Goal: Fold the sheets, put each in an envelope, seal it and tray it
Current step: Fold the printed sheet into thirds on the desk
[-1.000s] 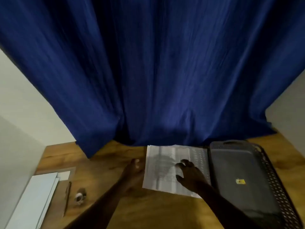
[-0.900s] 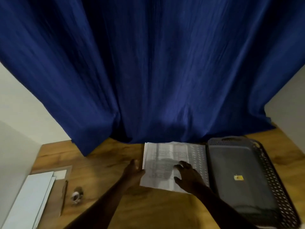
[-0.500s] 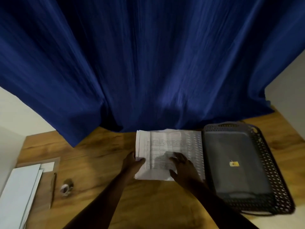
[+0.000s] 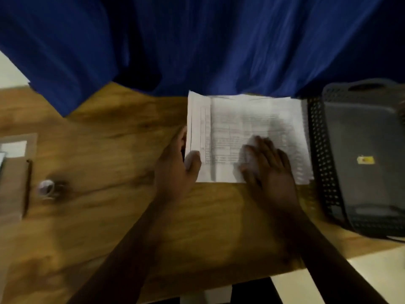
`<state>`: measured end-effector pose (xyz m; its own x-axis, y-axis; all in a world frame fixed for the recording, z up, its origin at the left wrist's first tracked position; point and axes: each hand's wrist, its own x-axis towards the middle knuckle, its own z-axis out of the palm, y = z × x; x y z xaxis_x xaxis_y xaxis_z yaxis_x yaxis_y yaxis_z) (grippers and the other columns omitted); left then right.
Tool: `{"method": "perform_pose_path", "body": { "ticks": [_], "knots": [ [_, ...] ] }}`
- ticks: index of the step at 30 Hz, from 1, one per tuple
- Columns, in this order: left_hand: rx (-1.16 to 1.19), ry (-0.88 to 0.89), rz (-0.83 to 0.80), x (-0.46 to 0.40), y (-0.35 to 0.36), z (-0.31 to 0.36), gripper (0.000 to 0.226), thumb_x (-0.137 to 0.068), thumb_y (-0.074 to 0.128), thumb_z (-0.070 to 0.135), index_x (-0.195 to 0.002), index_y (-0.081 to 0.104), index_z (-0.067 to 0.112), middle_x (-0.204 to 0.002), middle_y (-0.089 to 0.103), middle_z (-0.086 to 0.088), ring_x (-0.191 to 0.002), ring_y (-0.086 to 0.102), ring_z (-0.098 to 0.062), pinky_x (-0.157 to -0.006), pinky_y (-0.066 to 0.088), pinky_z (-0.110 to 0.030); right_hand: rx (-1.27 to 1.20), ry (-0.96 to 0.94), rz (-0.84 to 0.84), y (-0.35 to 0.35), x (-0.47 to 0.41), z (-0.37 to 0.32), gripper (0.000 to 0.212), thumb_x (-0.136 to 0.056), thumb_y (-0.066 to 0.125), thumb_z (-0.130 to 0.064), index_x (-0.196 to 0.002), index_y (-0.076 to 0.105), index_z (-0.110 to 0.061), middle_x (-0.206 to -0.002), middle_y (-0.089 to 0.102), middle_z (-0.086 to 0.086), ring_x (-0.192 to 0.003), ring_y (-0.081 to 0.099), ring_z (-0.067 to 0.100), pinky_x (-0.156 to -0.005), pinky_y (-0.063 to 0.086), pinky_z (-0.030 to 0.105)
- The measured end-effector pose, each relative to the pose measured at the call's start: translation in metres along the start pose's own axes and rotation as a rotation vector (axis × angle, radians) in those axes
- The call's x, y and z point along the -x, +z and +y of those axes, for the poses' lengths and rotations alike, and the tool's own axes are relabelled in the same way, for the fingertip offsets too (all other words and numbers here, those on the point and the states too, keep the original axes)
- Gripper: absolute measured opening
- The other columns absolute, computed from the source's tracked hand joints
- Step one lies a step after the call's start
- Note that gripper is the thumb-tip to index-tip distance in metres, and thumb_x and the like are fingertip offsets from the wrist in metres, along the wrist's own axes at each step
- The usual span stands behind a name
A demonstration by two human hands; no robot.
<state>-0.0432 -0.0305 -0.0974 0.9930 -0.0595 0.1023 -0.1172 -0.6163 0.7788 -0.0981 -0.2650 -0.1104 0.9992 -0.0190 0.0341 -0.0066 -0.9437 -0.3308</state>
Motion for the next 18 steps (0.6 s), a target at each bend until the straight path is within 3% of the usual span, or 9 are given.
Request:
{"method": "perform_pose_path", "body": {
  "ticks": [3,5,11,16,18],
  "knots": [
    [-0.016,0.063,0.047,0.002,0.004,-0.009,0.063,-0.096,0.066,0.031,-0.151,0.036,0.025,-0.141,0.056,0.004,-0.121,0.056,-0.004,-0.093,0.055,-0.027,0.015,0.009,-0.061,-0.001,0.004,-0.002,0.094,-0.087,0.035,-0.083,-0.161,0.011,-0.031,-0.17,0.005,-0.007,-0.157,0.0,0.012,-0.127,0.005,0.044],
    [-0.088,0.12,0.06,0.002,0.006,-0.013,0.059,-0.095,0.065,0.032,-0.149,0.041,0.022,-0.142,0.053,-0.001,-0.12,0.051,-0.003,-0.093,0.053,-0.027,0.038,0.002,-0.077,-0.002,0.004,-0.002,0.105,-0.079,0.041,-0.09,-0.161,0.005,-0.035,-0.17,0.002,-0.008,-0.156,-0.001,0.012,-0.127,0.003,0.044],
    [-0.089,0.148,0.08,0.013,0.011,-0.016,0.054,-0.092,0.07,0.034,-0.143,0.05,0.027,-0.149,0.041,-0.002,-0.129,0.043,-0.007,-0.098,0.041,-0.018,0.082,-0.127,0.026,-0.004,0.014,0.001,0.077,-0.089,0.036,-0.081,-0.154,0.032,-0.04,-0.164,0.03,-0.01,-0.154,0.019,0.014,-0.123,0.013,0.043],
    [-0.212,0.187,0.073,0.022,0.022,-0.008,0.064,-0.092,0.064,0.056,-0.146,0.046,0.028,-0.159,0.03,0.0,-0.144,0.032,-0.021,-0.117,0.035,-0.039,0.019,-0.202,0.114,-0.001,0.025,0.0,0.064,-0.092,0.042,-0.075,-0.144,0.052,-0.04,-0.154,0.047,-0.007,-0.145,0.039,0.018,-0.117,0.028,0.043],
    [-0.151,0.166,0.092,0.03,0.019,-0.003,0.066,-0.092,0.061,0.059,-0.148,0.045,0.027,-0.16,0.029,-0.002,-0.145,0.031,-0.022,-0.118,0.032,-0.041,-0.006,-0.221,0.172,-0.003,0.031,-0.002,0.055,-0.095,0.044,-0.069,-0.137,0.061,-0.037,-0.145,0.058,-0.006,-0.134,0.052,0.018,-0.11,0.039,0.041]
  ]
}}
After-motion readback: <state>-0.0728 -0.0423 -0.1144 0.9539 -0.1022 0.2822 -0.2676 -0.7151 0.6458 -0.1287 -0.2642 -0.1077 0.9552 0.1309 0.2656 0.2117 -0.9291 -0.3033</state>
